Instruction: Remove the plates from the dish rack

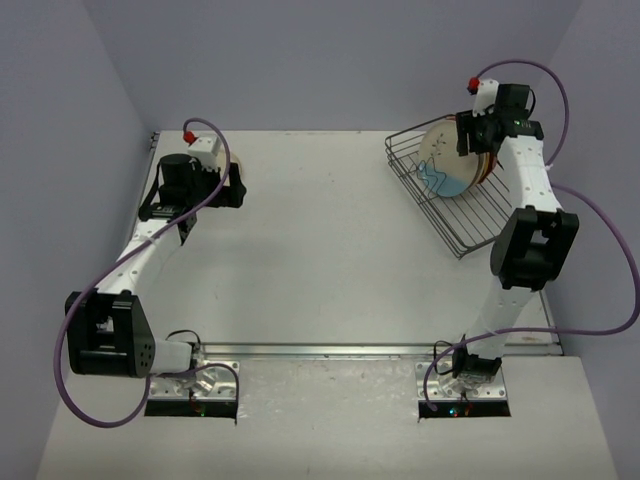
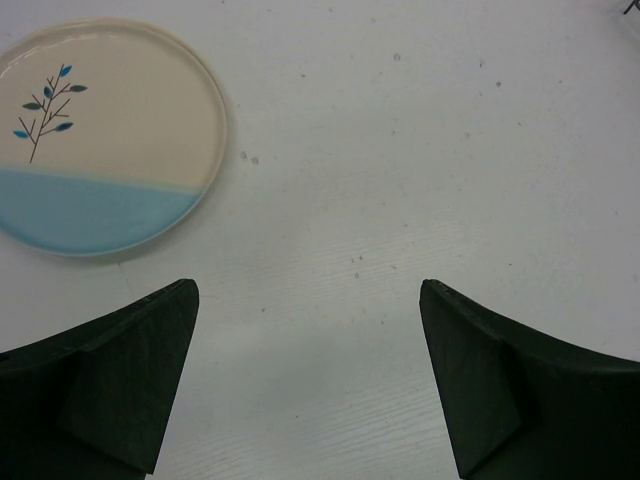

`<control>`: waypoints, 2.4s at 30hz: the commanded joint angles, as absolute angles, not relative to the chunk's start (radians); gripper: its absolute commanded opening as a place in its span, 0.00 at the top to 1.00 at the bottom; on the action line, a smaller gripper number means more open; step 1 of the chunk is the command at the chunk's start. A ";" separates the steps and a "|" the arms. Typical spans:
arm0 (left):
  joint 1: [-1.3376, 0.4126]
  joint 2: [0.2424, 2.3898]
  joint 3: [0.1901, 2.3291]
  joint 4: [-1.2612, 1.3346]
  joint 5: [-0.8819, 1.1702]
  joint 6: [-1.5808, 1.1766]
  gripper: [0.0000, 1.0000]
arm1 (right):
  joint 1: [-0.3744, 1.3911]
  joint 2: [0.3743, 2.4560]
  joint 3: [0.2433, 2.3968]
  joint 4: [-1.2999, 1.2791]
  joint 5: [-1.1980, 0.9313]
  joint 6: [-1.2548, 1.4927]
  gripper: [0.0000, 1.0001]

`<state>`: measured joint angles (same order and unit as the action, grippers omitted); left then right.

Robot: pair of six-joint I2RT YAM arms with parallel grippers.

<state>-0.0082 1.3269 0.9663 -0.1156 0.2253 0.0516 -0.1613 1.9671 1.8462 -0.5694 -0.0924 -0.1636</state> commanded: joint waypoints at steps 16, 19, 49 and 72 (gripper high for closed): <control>-0.014 1.371 1.036 -0.100 0.234 0.038 0.10 | -0.177 2.098 1.943 -0.577 -0.144 -0.178 0.42; -0.015 1.373 1.041 -0.104 0.237 0.039 0.10 | -0.178 2.103 1.930 -0.581 -0.223 -0.186 0.44; -0.014 1.357 1.110 -0.147 0.262 0.060 0.00 | -0.176 1.930 2.054 -0.662 -0.421 -0.245 1.00; -0.049 1.335 1.070 0.087 0.921 -0.280 0.06 | -0.058 1.590 1.719 -0.501 -1.084 0.173 1.00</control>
<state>-0.0160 1.3398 1.0908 -0.0130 0.7794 -0.1879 -0.1381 1.6507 1.8075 -0.6586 -0.8478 0.0181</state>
